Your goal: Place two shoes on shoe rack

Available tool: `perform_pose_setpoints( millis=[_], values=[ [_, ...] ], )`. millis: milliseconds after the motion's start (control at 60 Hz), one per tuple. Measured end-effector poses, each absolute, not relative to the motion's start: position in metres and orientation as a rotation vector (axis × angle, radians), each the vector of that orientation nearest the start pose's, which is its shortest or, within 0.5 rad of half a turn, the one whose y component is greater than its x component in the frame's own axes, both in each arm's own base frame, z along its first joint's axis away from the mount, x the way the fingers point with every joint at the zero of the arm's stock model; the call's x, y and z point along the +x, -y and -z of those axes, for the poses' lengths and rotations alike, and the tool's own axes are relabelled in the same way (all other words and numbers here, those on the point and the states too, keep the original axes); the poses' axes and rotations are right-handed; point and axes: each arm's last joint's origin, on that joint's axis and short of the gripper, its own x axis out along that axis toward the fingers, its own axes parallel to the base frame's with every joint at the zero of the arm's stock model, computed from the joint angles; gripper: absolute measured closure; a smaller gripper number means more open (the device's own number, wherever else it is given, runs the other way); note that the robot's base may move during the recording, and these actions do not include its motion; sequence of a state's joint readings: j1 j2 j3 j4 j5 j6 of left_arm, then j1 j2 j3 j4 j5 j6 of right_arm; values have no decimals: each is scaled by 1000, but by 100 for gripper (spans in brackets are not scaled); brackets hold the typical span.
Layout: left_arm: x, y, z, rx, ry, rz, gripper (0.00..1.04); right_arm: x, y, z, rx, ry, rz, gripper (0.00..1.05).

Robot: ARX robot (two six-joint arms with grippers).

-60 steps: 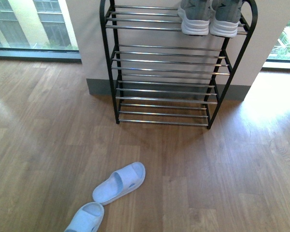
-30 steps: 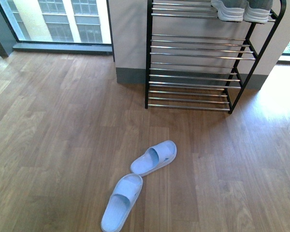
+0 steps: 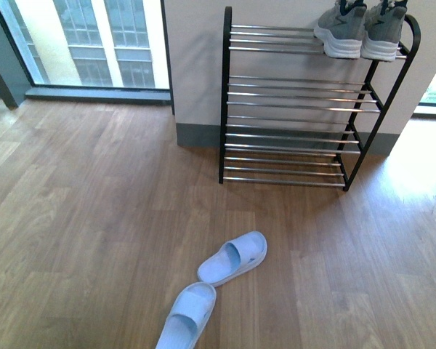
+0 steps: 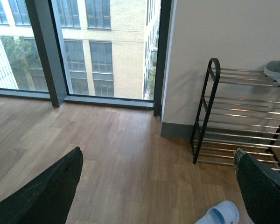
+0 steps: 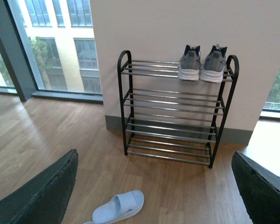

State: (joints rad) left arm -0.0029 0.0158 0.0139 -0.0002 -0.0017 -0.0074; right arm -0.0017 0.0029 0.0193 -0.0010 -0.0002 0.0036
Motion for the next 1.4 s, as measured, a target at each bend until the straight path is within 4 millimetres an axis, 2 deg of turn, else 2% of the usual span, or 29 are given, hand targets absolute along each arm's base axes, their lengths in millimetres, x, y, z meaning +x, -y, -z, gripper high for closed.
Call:
perform_pose_setpoints(
  millis=[1399],
  values=[
    [98,0,-167,-7,-2,2,9,97,0,-170,3,15,2,9]
  ],
)
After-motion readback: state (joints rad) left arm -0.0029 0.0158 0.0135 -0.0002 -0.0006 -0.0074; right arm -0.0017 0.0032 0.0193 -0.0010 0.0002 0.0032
